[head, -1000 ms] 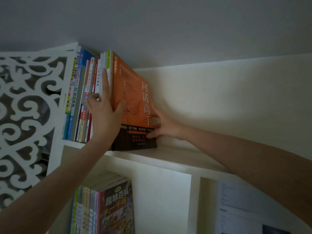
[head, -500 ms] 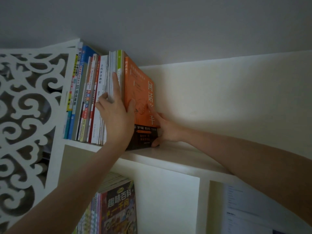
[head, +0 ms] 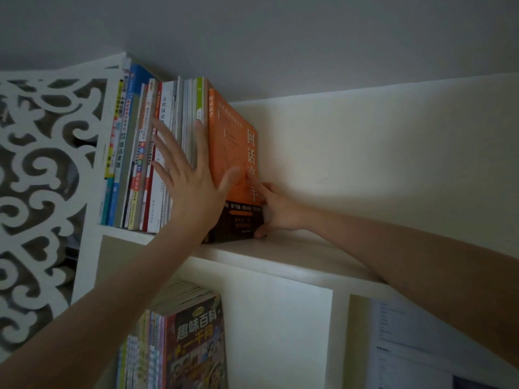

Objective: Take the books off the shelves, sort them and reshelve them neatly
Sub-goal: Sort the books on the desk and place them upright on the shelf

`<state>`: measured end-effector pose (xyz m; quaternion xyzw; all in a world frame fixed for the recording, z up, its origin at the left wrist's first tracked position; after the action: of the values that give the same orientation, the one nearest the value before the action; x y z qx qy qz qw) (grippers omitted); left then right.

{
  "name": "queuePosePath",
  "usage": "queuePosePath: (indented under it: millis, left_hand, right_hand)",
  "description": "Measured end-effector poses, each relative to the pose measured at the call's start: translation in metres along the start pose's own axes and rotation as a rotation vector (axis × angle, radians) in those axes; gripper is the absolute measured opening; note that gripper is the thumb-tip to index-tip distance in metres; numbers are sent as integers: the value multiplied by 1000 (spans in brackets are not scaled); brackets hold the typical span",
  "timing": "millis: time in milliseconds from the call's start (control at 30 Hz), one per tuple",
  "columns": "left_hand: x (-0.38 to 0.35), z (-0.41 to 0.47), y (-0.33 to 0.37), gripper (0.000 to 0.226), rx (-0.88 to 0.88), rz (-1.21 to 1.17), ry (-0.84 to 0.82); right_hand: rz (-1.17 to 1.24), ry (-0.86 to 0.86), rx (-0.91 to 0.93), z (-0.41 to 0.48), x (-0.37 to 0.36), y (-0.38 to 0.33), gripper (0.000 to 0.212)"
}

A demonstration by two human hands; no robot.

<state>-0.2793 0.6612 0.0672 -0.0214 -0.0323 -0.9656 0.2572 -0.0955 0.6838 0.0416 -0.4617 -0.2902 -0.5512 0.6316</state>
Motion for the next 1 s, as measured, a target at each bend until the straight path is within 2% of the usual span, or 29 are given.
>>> queuePosePath:
  millis: [67, 200, 433, 567, 633, 1000]
  left_hand:
    - [-7, -1, 2, 95, -44, -10, -57]
    - [-9, -1, -1, 109, 7, -139, -59]
    - [-5, -1, 0, 104, -16, -167, -126]
    - [-6, -13, 12, 91, -261, -3, -148]
    - [-15, -18, 11, 87, -315, 4, -194]
    - [-18, -19, 5, 80, -274, 59, -204]
  right_hand:
    - [3, -4, -11, -1, 0, 0, 137]
    - [-1, -27, -20, 1, -2, -1, 138]
    - [40, -52, -33, -3, -3, 0, 138]
    - [229, -49, 0, -4, 3, -2, 134]
    - [281, -56, 17, -3, 0, -5, 135]
    - [260, -78, -93, -18, -3, -6, 130]
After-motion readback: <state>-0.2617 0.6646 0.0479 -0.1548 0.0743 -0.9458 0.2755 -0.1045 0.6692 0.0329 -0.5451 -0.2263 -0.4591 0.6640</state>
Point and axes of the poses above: each hand's wrist, its own z-axis towards the middle knuckle, its own x-axis out of the back of the hand, y = z × x, the point moved 10 cm from there along z, towards the middle knuckle, and after that the axes turned 14 degrees about -x, right-handed, at the moved point
